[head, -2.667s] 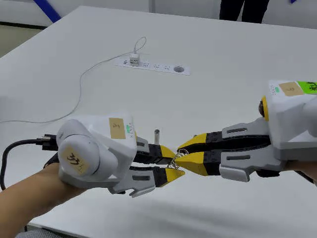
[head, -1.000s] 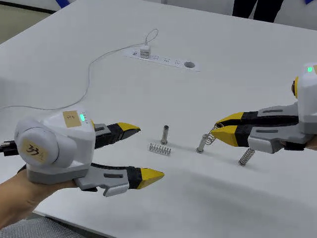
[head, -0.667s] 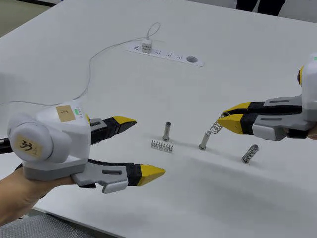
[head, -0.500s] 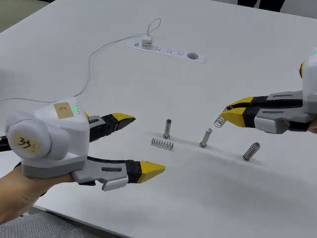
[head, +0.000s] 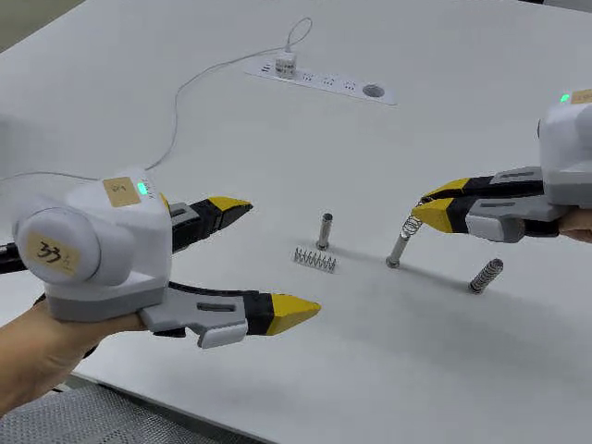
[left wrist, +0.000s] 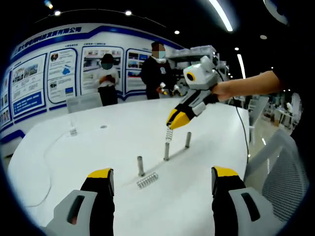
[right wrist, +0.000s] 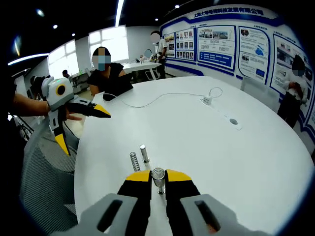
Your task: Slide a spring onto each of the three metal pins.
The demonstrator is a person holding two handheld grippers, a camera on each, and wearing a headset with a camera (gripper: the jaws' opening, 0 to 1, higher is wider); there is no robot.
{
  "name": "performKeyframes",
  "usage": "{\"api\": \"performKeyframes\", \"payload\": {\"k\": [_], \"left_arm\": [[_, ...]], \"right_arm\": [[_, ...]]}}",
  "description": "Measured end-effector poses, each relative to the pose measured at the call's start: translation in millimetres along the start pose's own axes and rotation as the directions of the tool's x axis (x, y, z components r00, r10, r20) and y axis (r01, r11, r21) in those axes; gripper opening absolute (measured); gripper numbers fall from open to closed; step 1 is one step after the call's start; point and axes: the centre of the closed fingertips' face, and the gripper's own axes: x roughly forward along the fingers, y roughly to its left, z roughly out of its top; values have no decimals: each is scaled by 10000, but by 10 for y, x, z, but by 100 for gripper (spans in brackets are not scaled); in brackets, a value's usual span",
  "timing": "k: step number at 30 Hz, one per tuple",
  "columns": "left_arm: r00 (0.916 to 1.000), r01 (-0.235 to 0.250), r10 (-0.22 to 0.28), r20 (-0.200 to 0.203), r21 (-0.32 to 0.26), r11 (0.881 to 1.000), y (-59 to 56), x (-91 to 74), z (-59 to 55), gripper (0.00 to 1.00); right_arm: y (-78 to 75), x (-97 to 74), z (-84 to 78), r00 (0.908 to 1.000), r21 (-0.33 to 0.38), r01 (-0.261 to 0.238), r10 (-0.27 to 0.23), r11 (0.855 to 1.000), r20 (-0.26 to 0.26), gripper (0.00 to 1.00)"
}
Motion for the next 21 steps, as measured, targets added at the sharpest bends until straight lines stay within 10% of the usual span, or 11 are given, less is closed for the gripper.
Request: {"api": "performKeyframes", "payload": {"k": [21], "left_arm": [[9990, -258, 249, -368, -246, 9994, 72, -17, -87, 97]], "right_arm": [[2, 259, -247, 9962, -293, 95, -120, 9995, -865, 11]]}}
